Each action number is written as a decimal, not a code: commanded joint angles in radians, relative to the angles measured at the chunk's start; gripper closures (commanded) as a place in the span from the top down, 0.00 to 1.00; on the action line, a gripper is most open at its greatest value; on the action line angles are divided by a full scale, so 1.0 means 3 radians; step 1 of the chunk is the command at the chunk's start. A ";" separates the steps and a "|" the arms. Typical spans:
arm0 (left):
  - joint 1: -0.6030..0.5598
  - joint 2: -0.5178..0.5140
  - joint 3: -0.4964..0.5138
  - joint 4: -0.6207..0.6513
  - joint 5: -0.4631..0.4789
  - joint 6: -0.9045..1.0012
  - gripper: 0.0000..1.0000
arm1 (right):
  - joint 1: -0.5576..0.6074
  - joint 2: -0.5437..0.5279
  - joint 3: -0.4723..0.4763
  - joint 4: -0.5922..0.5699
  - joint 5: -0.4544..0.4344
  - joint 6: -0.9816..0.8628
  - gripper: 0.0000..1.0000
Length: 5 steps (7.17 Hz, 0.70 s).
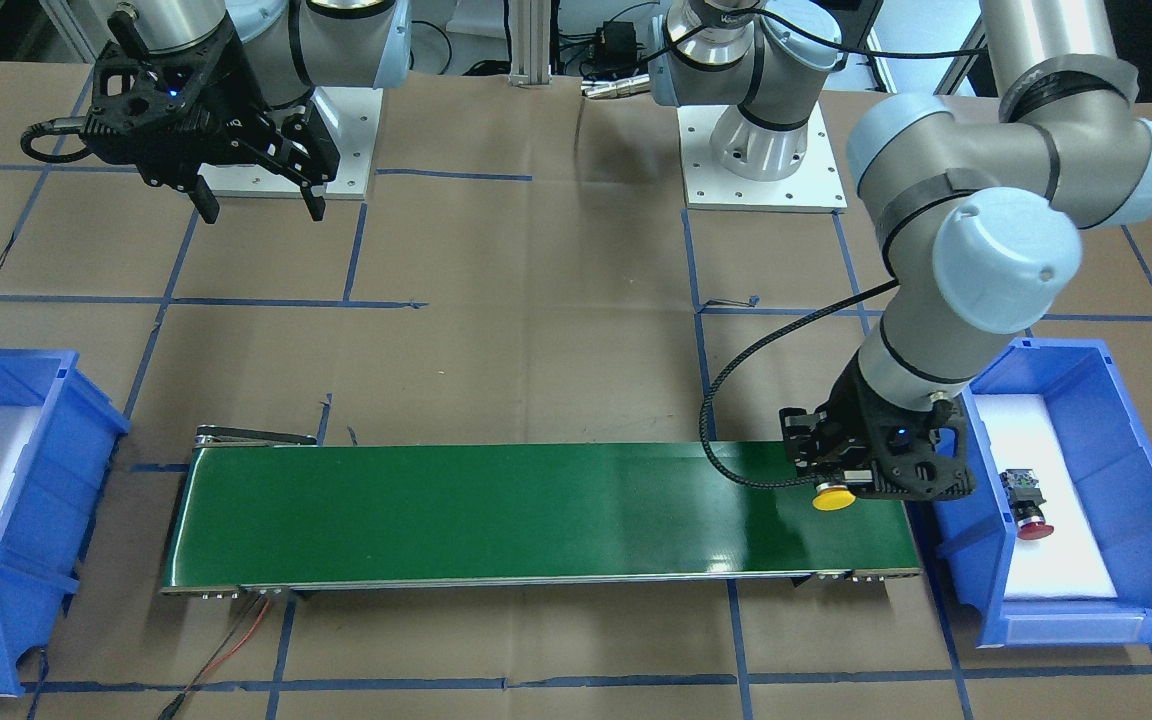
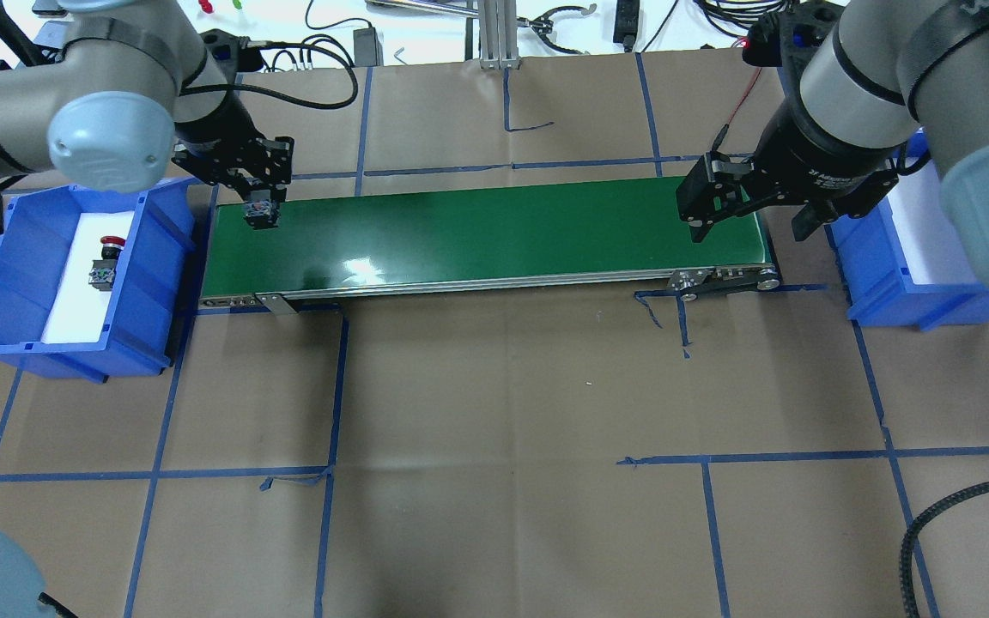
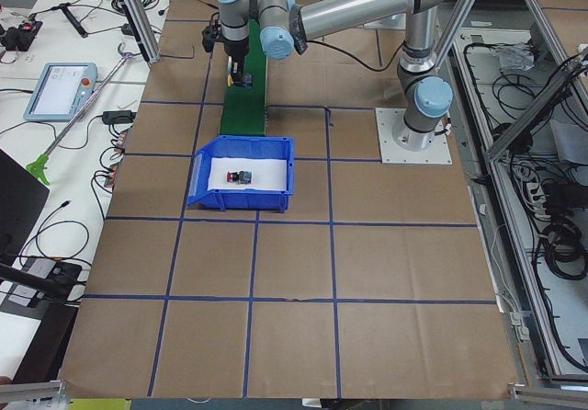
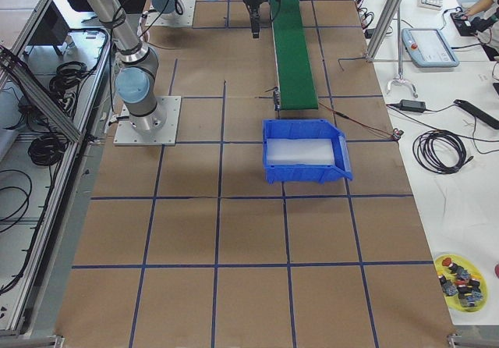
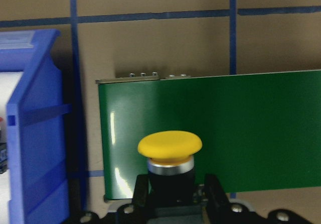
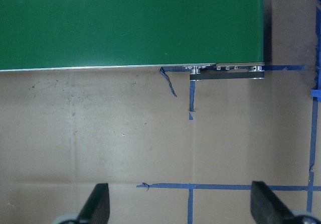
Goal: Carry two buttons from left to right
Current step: 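Lift the yellow button and carry it with the left gripper onto the belt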
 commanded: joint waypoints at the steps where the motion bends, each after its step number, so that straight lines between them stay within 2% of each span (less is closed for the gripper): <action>1: -0.0071 -0.0205 -0.0076 0.0263 0.0027 -0.0031 0.00 | -0.0005 0.0000 0.0003 0.0010 0.0001 0.0000 1.00; 5: -0.0014 -0.0272 -0.0352 0.0688 0.0088 -0.0026 0.00 | -0.0006 0.0000 0.0003 0.0016 0.0001 0.0000 1.00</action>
